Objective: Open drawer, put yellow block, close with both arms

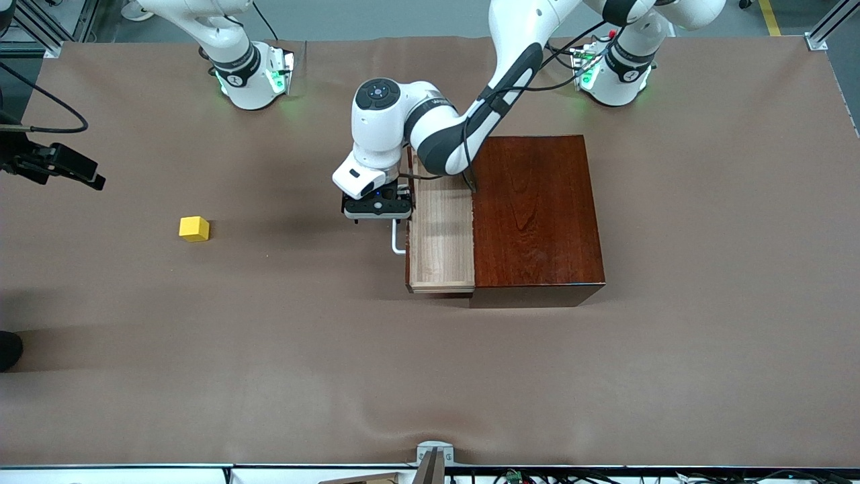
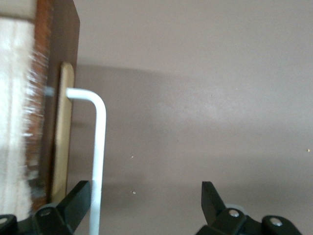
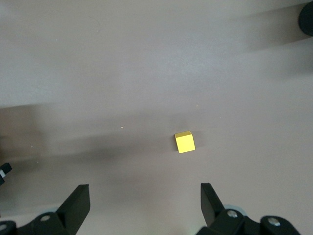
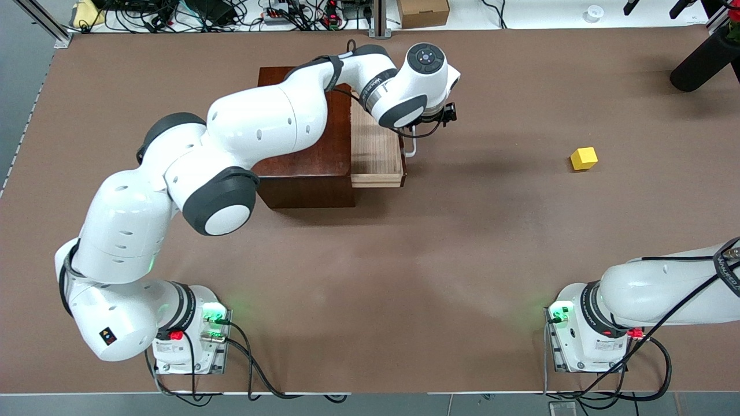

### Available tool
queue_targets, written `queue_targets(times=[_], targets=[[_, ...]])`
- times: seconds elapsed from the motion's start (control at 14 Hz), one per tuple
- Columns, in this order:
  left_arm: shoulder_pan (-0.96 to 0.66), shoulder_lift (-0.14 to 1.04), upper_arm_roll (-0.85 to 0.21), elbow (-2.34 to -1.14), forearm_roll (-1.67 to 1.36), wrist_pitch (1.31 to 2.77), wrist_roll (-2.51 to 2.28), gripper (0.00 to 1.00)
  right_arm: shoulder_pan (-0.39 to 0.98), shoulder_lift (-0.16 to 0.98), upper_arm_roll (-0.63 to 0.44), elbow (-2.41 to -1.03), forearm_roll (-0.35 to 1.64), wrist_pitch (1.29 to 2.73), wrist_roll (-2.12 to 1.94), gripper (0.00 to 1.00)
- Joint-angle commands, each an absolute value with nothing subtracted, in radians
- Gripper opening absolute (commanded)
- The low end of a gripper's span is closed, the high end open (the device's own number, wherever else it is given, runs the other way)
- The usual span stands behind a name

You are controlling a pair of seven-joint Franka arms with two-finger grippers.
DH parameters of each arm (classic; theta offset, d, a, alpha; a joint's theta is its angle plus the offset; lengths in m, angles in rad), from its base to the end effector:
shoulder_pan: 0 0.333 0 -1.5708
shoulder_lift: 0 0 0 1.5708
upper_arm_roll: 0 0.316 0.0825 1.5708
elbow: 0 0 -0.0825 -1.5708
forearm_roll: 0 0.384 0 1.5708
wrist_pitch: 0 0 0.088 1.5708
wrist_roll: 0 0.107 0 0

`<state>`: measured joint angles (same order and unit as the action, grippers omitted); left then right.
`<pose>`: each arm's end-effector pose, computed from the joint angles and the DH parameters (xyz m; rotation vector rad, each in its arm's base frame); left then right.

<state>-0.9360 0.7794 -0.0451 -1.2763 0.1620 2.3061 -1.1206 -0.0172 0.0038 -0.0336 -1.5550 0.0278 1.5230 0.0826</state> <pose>0.4392 -0.6336 0.3125 2.9568 0.0931 0.3189 0.5502 -0.0248 0.6257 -3.1071 0.2063 0.0564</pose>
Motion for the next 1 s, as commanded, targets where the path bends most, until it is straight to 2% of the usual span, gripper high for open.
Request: queue_targets(times=[0.0, 0.43, 0.93], targets=[[-0.936, 0.773, -0.026, -1.247, 0.153, 2.312, -1.120, 1.00, -0.005, -0.006, -0.040, -1.552, 0.028, 1.519, 0.098, 1.00], [-0.916, 0.701, -0.018, -1.250, 0.140, 2.286, -1.131, 1.00, -0.005, -0.006, -0.040, -1.552, 0.026, 1.520, 0.097, 1.00], [-0.776, 0.562, -0.020, -1.275, 0.103, 2.142, -1.073, 1.00, -0.003, -0.002, -0.040, -1.554, 0.028, 1.528, 0.098, 1.00]])
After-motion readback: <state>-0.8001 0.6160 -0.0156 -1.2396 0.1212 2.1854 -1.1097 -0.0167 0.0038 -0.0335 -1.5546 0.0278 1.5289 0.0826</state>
